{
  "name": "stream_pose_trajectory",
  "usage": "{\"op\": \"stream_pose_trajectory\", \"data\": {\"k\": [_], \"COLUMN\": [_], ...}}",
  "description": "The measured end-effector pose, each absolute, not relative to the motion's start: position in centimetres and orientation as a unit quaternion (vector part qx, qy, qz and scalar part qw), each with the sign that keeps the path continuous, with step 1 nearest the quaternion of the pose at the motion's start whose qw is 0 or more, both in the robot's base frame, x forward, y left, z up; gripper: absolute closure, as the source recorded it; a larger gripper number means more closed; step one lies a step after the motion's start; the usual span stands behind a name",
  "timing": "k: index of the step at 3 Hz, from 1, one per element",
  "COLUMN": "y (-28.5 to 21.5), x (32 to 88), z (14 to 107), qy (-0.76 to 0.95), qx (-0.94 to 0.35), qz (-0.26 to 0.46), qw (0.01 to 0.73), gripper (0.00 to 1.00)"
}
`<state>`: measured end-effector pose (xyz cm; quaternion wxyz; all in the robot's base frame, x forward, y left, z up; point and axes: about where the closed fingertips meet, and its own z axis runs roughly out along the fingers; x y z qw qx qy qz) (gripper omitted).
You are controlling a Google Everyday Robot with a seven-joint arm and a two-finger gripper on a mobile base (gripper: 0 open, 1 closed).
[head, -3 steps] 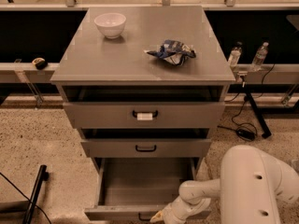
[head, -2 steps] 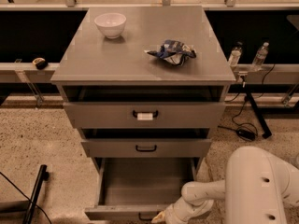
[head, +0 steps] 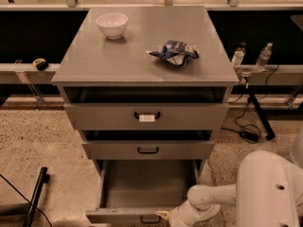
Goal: Open bottom drawer
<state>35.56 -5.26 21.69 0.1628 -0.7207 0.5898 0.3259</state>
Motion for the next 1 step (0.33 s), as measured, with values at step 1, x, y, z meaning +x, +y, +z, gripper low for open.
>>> {"op": "stream_pose_trajectory", "data": {"k": [1], "y": [-5.26], "x": [35.56], "z": [21.69], "qy": [0.59], "qx": [-0.721], "qz": [0.326], "qw": [0.163], "gripper": [0.0]}}
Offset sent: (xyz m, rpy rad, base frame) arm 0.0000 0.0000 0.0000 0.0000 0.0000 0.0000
